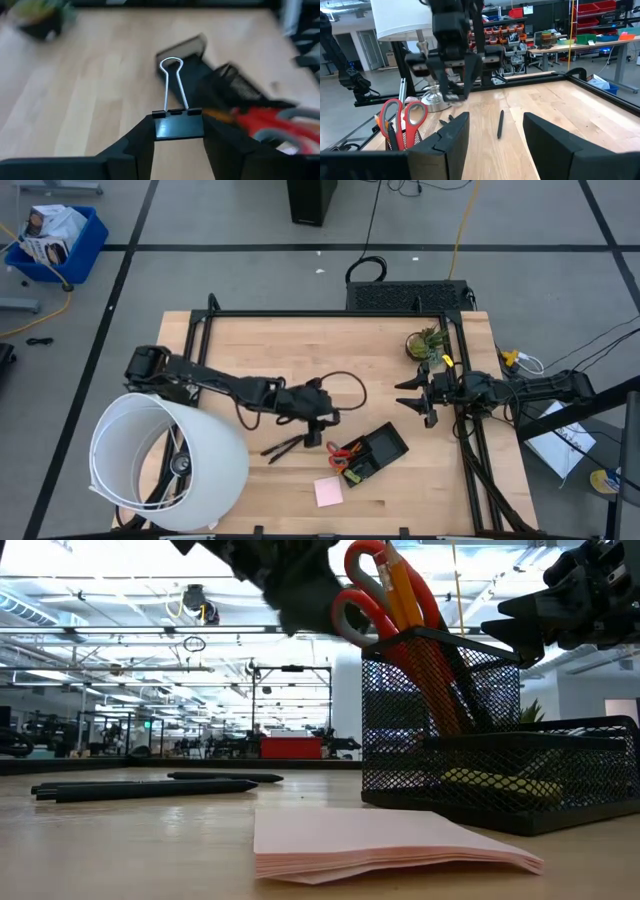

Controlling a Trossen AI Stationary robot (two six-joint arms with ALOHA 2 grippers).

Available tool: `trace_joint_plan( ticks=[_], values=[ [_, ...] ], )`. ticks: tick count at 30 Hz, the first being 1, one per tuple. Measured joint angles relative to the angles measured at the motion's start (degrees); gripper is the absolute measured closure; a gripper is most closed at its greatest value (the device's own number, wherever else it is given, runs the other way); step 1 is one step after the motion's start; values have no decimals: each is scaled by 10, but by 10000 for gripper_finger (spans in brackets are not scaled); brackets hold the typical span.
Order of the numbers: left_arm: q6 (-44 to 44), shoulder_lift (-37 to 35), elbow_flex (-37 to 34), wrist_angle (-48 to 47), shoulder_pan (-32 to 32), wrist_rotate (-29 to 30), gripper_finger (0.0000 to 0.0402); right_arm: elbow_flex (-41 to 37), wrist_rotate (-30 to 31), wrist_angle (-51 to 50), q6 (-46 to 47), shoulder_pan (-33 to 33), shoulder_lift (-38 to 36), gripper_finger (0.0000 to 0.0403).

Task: Pick and place office supplies into organizer
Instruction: Put the black binder clip into the black desk organizer

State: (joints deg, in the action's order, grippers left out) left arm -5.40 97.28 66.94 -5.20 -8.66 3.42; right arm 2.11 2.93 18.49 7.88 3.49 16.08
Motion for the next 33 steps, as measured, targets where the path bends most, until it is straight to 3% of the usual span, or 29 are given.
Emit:
trace_joint_plan(
  ticks=[8, 12, 18, 23, 27, 33],
  values=[
    [79, 0, 0, 127, 63, -201, 252, 0, 0, 0, 0, 0, 0, 220],
    [121, 24, 0, 183, 74, -272, 255, 0, 0, 0, 0, 0, 0, 220],
    [116, 85, 0, 327, 98, -391, 230, 0, 0, 0, 0, 0, 0, 220],
    [92, 134, 0, 433, 118, -504, 250, 0, 0, 0, 0, 0, 0, 220],
    [72, 166, 0, 481, 113, -530, 256, 0, 0, 0, 0, 0, 0, 220],
    [81, 189, 20, 489, 93, -536, 233, 0, 0, 0, 0, 0, 0, 220]
  ],
)
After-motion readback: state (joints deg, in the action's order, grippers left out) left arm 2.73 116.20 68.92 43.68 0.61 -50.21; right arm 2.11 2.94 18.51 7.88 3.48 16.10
